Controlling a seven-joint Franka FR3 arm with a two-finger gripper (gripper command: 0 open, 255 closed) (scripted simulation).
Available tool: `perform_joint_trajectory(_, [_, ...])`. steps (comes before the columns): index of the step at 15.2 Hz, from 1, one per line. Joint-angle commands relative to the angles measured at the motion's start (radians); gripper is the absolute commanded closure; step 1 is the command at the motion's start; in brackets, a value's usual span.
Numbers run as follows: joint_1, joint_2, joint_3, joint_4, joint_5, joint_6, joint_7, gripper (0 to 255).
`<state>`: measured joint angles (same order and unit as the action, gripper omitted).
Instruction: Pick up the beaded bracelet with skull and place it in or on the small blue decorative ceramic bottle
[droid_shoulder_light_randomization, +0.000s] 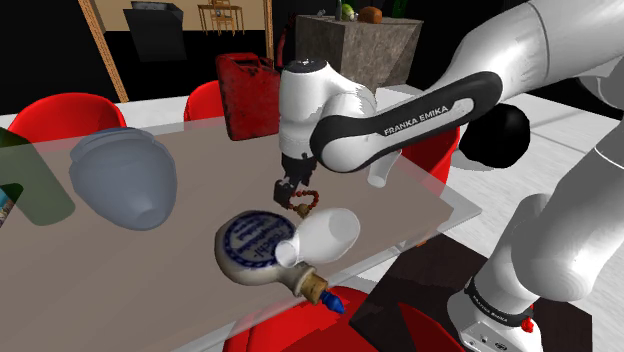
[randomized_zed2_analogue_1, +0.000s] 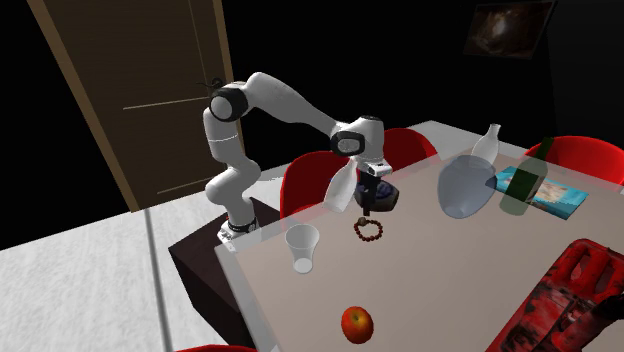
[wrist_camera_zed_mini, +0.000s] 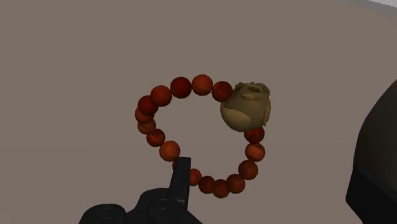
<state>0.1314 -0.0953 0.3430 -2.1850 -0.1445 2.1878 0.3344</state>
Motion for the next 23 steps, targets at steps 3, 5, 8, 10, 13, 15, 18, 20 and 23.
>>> perform_joint_trajectory(3, [0.0,0.052,0.006,-0.003,-0.031,0.049,0.023,0])
perform_joint_trajectory(5, [-0.002,0.068,0.005,-0.013,-0.041,0.074,0.03,0])
perform_joint_trajectory(8, [-0.004,0.09,0.003,-0.025,-0.055,0.105,0.04,0])
perform_joint_trajectory(10, [-0.004,0.09,0.003,-0.025,-0.055,0.105,0.04,0])
perform_joint_trajectory(13, [-0.003,0.09,0.002,-0.025,-0.055,0.105,0.04,0])
perform_joint_trajectory(15, [-0.003,0.09,0.002,-0.025,-0.055,0.105,0.04,0])
perform_joint_trajectory(18, [-0.003,0.088,0.002,-0.026,-0.055,0.105,0.04,255])
perform_joint_trajectory(20, [-0.003,0.088,0.002,-0.027,-0.055,0.106,0.04,255])
perform_joint_trajectory(23, [-0.003,0.088,0.002,-0.027,-0.055,0.106,0.04,255])
